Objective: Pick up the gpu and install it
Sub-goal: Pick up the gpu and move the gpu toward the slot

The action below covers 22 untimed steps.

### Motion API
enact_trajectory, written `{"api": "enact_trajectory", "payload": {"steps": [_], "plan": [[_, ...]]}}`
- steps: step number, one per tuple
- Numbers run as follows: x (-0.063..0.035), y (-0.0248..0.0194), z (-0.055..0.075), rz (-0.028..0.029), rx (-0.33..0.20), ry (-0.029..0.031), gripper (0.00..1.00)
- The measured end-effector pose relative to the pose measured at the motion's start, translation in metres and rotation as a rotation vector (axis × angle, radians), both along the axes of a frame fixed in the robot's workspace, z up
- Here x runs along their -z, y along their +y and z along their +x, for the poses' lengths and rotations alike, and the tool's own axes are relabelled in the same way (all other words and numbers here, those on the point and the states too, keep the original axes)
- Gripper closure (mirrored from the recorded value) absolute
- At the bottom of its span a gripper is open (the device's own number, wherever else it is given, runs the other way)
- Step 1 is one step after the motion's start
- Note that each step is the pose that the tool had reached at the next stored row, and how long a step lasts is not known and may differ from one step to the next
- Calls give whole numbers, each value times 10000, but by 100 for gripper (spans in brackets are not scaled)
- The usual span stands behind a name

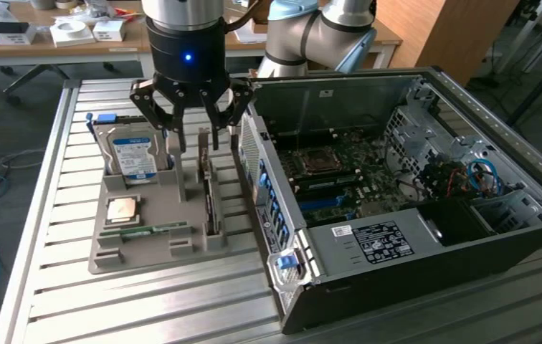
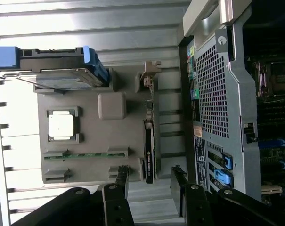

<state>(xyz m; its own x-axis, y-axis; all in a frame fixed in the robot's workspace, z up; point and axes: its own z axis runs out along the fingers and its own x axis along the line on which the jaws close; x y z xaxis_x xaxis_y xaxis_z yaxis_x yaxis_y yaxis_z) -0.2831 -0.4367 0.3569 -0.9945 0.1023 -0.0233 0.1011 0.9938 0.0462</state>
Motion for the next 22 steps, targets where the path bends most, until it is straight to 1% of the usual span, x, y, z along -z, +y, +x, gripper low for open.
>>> {"api": "enact_trajectory", "payload": {"steps": [22], "plan": [[157,0,0,-1,0,0,51]]}}
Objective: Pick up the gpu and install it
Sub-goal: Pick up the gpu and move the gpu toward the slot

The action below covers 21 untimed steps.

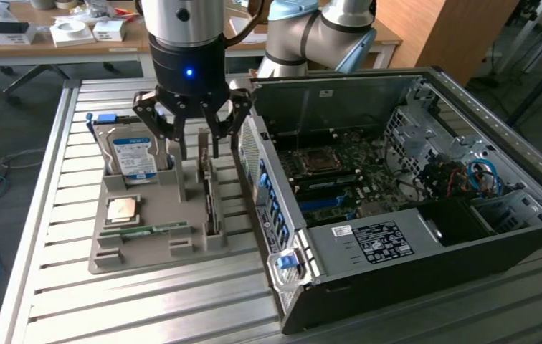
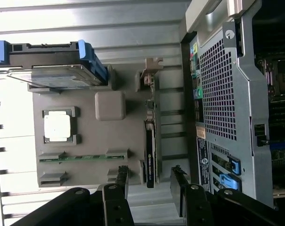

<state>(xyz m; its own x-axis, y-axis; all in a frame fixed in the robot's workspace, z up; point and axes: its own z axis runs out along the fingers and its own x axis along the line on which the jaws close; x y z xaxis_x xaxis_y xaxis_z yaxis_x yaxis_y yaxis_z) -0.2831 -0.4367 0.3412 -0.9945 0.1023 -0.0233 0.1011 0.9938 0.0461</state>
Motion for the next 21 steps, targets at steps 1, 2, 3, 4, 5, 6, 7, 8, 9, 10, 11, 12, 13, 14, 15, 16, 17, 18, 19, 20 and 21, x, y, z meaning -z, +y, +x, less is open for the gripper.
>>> {"api": "enact_trajectory", "payload": {"steps": [1,2,3,4,5,6,7,8,9,10,11,12,13,14,15,16,17,18,19,20,21], "plan": [[3,0,0,-1,0,2,51],[6,0,0,-1,0,2,51],[8,0,0,-1,0,2,51],[11,0,0,0,0,1,51],[13,0,0,0,0,1,51],[15,0,0,-1,0,2,51],[17,0,0,-1,0,1,51],[19,0,0,-1,0,1,51],[21,0,0,0,0,1,51],[23,0,0,0,0,1,51],[26,0,0,0,0,0,51],[28,0,0,-1,0,1,51],[30,0,0,0,1,1,51],[33,0,0,0,0,1,51],[35,0,0,0,0,1,51],[39,0,0,0,0,0,51],[42,0,0,0,0,0,51],[46,0,0,0,0,0,51],[50,0,0,0,0,0,51],[53,0,0,0,0,0,51],[57,0,0,0,0,1,51]]}}
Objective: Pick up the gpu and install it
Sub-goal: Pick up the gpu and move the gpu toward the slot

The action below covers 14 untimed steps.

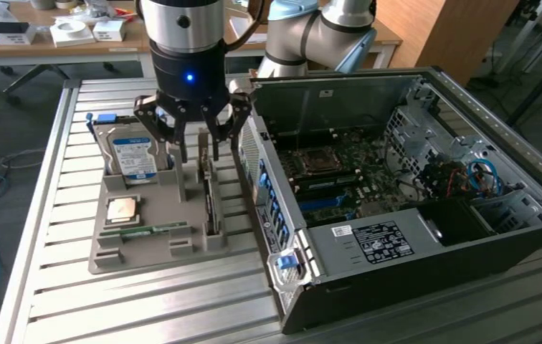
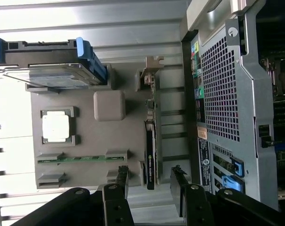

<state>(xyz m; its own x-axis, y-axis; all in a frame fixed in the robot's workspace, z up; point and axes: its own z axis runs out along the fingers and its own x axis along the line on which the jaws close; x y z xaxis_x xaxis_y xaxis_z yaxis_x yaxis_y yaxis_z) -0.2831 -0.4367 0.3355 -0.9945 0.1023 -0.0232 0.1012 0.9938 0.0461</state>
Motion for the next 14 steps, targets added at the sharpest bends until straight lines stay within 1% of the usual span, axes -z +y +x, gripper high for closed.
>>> {"api": "enact_trajectory", "payload": {"steps": [9,14], "plan": [[41,0,0,-1,0,1,51],[43,0,0,0,0,-1,51]]}}
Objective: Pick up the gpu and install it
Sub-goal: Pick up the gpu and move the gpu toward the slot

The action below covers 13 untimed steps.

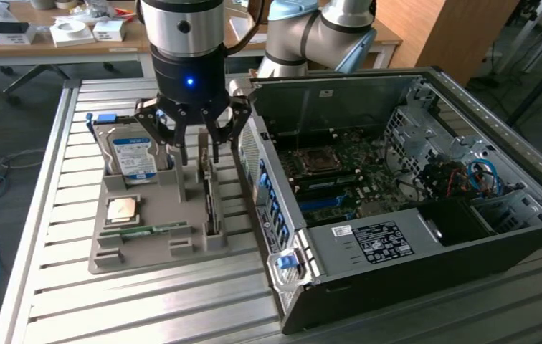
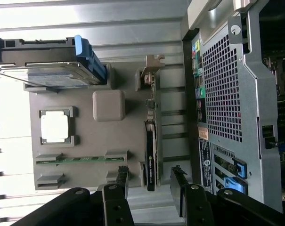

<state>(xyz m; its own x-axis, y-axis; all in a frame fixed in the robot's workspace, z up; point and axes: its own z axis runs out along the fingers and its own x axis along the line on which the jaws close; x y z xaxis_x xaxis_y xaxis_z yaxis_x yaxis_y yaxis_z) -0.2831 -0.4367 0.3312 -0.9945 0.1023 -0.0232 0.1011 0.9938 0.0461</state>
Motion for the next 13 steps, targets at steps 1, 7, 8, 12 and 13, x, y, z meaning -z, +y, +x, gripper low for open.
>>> {"api": "enact_trajectory", "payload": {"steps": [1,7,8,12,13], "plan": [[0,0,0,1,0,0,51],[62,0,0,1,0,0,51],[74,0,0,1,0,0,51],[123,0,0,0,0,0,51],[134,0,0,1,0,0,51]]}}
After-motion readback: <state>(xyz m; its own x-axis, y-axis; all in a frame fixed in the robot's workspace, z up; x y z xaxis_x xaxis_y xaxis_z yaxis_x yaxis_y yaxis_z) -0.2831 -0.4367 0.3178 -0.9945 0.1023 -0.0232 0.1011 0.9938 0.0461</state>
